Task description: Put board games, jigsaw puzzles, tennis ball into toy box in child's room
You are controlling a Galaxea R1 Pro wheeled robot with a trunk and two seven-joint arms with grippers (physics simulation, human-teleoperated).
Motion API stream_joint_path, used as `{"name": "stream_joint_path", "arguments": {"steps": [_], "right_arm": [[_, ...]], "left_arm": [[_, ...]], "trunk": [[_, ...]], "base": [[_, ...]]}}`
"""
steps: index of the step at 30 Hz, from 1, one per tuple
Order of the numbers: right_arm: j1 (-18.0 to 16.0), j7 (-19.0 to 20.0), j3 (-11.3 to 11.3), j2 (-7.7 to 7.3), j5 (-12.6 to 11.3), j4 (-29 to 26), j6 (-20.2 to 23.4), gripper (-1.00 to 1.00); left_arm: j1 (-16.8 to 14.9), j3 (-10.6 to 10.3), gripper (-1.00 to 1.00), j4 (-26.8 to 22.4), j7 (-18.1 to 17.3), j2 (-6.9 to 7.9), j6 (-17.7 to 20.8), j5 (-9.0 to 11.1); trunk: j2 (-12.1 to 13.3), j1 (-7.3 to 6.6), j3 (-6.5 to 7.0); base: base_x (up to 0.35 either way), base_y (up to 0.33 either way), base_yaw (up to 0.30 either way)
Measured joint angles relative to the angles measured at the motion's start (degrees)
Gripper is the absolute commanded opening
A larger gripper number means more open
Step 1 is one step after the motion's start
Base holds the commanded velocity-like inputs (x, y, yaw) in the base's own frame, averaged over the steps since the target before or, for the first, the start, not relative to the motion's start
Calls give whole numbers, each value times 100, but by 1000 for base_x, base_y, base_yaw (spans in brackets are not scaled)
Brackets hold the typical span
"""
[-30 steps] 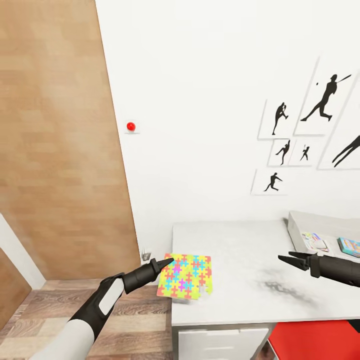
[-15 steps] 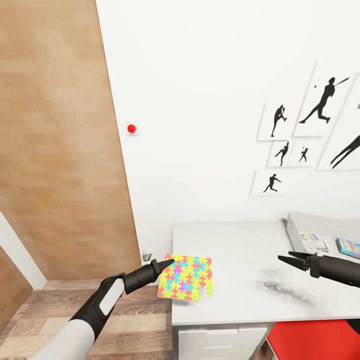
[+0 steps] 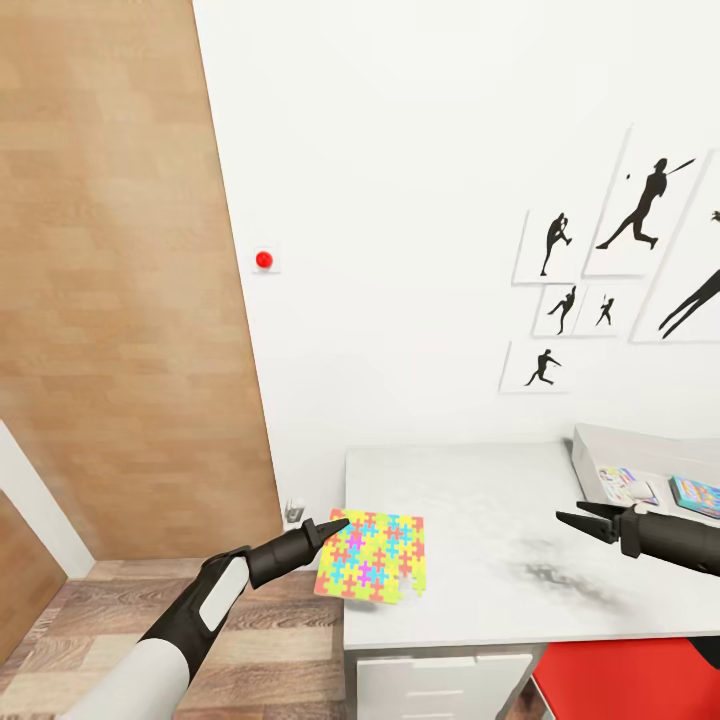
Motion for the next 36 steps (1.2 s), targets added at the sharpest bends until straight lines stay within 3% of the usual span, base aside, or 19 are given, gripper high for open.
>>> {"name": "stream_joint_path", "arguments": {"steps": [27,32,36], "right_arm": [[4,161,-25,-3,-7,-79,35,100],[8,165,-22,3,-3,-147,41,100],[6,165,-22,-2,6,-153,31,100]], "left_arm": [[2,0,-100,-5,-1,0,1,-5],[66,5,-100,-235,60,-43,-5,-67],[190,8,-100,-272,44,-35,-284,-97]], "trunk": [[0,0,0],[0,0,0],[0,0,0]], "base": [[0,0,0],[0,0,0],[0,0,0]]}}
